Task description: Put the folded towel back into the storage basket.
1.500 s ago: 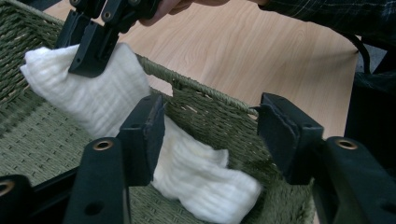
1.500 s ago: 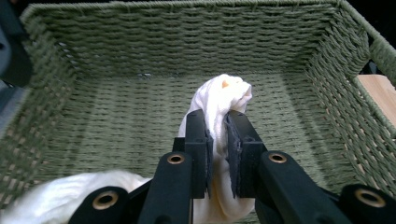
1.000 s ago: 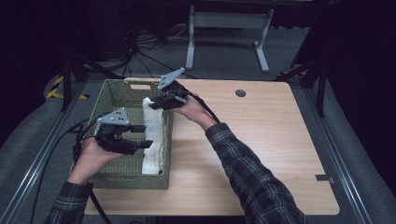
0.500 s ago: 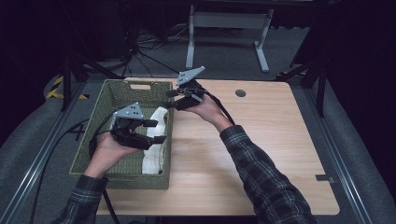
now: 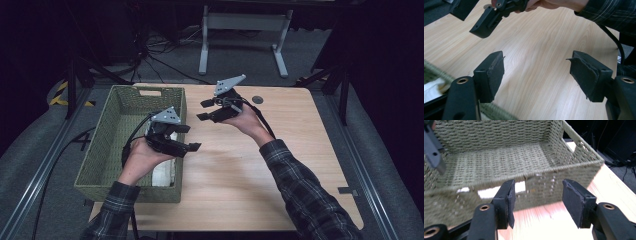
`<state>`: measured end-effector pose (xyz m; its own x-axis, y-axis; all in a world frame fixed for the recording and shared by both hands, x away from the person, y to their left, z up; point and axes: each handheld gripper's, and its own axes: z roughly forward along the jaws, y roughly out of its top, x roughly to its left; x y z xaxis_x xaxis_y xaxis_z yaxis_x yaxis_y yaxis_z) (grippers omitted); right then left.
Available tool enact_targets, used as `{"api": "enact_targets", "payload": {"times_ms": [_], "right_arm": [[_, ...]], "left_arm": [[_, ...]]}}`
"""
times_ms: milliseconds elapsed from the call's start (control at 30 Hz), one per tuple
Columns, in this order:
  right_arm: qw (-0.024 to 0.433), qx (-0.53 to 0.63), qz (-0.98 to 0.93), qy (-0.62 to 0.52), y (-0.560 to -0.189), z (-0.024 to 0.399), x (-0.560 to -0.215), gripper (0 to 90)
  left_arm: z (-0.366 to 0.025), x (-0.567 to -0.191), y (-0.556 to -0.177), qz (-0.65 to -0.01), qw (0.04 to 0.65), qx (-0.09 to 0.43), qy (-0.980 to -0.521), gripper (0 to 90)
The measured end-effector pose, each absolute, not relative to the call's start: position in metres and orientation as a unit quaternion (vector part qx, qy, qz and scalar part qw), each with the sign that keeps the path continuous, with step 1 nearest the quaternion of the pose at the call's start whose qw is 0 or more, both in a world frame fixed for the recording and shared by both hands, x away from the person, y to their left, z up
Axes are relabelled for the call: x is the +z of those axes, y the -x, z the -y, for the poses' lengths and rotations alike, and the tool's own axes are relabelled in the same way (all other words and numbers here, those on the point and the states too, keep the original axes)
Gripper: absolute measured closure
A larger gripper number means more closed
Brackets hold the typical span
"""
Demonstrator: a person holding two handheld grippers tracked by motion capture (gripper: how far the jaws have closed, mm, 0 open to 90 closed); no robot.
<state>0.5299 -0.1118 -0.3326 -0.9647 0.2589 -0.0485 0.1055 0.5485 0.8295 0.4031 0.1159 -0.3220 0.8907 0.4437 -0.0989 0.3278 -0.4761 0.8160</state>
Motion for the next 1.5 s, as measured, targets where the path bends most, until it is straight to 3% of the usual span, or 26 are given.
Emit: {"api": "enact_targets", "payload": {"times_ms": [700, 1500], "right_arm": [[0.096, 0.462, -0.872, -0.126, -0.492, 0.21, -0.343, 42.4], [0.098, 0.443, -0.873, -0.179, -0.458, 0.287, -0.391, 40.0]], "left_arm": [[-0.04, -0.331, -0.391, -0.196, 0.452, 0.051, -0.869, 28.3], [0.013, -0.388, -0.372, -0.171, 0.434, 0.04, -0.884, 27.9]]}}
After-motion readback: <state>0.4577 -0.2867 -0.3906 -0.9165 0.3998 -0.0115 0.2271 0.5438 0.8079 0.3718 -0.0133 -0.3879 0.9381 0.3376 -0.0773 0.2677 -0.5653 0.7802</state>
